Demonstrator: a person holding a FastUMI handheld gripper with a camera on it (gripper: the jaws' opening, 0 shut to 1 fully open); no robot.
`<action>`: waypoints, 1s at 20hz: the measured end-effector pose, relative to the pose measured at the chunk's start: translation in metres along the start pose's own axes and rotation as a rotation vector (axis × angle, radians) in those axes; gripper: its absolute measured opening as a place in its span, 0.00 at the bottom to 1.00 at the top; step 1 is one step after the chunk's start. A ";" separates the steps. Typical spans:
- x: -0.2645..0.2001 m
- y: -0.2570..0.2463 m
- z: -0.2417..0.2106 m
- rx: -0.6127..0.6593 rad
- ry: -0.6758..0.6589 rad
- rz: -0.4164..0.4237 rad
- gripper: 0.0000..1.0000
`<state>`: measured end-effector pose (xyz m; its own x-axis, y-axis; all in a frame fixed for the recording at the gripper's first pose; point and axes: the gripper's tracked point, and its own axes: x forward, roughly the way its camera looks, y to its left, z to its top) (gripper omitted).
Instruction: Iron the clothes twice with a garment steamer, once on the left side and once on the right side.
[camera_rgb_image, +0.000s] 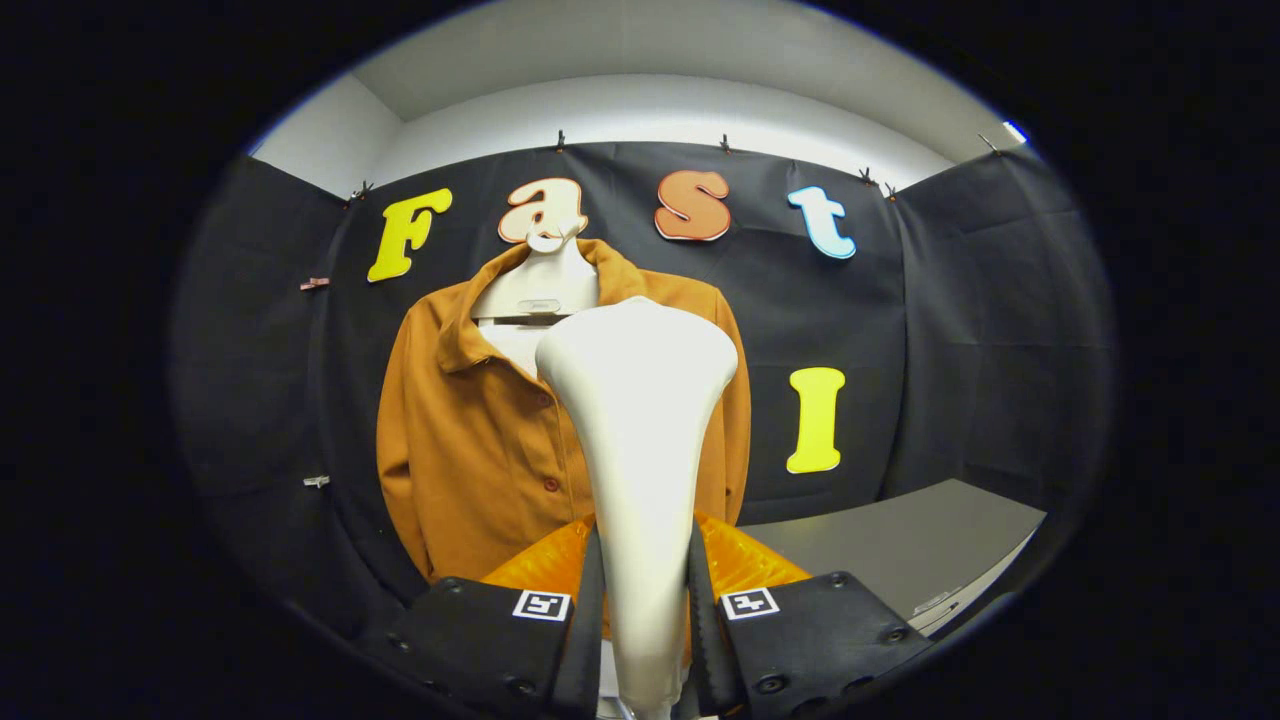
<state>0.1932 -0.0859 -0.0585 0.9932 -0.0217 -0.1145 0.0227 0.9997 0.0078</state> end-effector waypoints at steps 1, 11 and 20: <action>0.000 -0.001 0.003 0.003 -0.012 -0.001 0.40; 0.005 -0.009 0.007 0.000 -0.046 -0.021 0.40; 0.008 -0.010 0.006 0.004 -0.041 -0.016 0.40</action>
<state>0.2019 -0.0956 -0.0540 0.9966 -0.0378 -0.0735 0.0387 0.9992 0.0107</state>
